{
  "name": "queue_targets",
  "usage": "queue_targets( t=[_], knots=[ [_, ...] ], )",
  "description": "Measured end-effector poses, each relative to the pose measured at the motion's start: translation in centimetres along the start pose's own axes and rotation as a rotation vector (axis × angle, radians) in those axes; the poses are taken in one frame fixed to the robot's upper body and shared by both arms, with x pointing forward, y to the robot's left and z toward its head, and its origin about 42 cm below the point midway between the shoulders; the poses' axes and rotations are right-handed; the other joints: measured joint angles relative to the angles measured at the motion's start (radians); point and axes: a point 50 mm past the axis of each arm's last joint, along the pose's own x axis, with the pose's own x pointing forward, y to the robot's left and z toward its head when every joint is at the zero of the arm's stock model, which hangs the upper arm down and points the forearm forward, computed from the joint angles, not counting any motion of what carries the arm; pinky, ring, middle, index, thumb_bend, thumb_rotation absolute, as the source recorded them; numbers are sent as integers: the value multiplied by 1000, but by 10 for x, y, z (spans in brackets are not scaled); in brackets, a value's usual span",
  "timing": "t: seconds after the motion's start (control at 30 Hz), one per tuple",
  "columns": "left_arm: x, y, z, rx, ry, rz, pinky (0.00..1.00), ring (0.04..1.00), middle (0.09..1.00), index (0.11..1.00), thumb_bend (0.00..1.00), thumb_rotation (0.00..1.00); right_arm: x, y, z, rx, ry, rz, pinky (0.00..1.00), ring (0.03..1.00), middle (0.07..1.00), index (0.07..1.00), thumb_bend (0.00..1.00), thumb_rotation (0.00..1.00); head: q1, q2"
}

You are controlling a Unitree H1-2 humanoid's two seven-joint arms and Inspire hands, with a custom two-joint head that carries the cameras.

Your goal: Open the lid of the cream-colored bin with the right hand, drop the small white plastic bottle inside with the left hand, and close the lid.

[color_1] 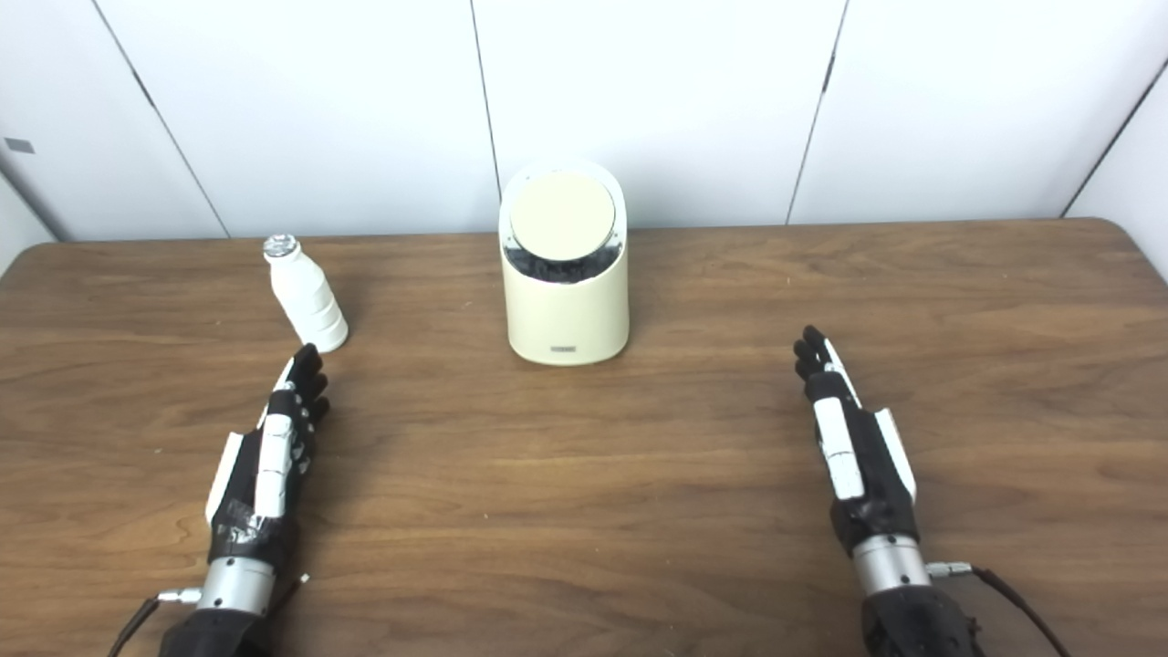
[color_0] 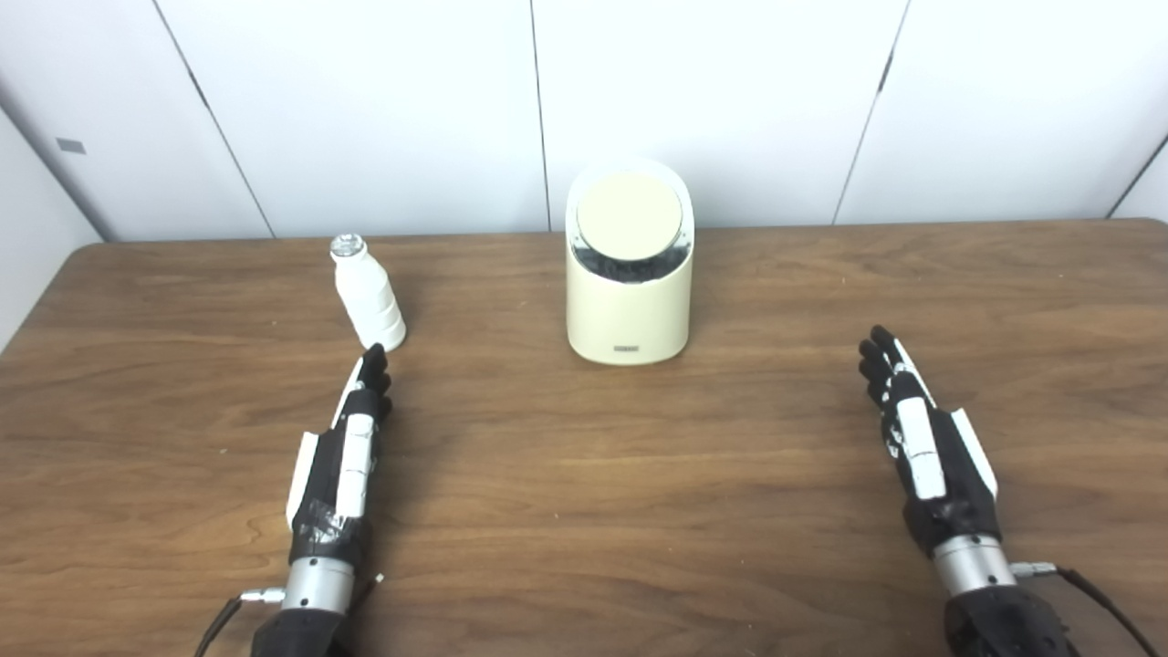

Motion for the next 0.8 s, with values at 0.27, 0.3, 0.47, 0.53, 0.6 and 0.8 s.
queue_targets(
  t=[0.27, 0.3, 0.47, 0.53, 0.6, 0.8],
  knots=[
    [0, 0, 0, 5, 0, 0, 1000, 1000, 1000, 1000, 622, 1000, 0, 0, 0, 0, 0, 0, 1000, 968, 960, 960, 629, 1000, -2, 2],
    [0, 0, 0, 5, 0, 0, 1000, 1000, 1000, 1000, 622, 1000, 0, 0, 0, 0, 0, 0, 1000, 968, 960, 960, 630, 1000, -2, 2],
    [0, 0, 0, 1, 0, 1, 1000, 1000, 1000, 1000, 614, 1000, 0, 0, 0, -1, 0, 0, 1000, 966, 959, 959, 624, 1000, -8, -9],
    [0, 0, 0, 2, 0, 0, 1000, 1000, 1000, 1000, 620, 1000, 0, 0, 0, -8, -1, 0, 986, 955, 951, 955, 619, 1000, -11, -21],
    [0, 0, 0, 7, 0, -1, 1000, 1000, 1000, 1000, 620, 1000, 0, 0, 0, -29, -2, -1, 965, 946, 947, 953, 613, 1000, -15, -31],
    [0, -1, -2, 11, -21, -5, 1000, 1000, 1000, 1000, 605, 994, 1, -1, 0, -47, -8, -6, 946, 940, 944, 949, 612, 1000, -23, -89]
  ],
)
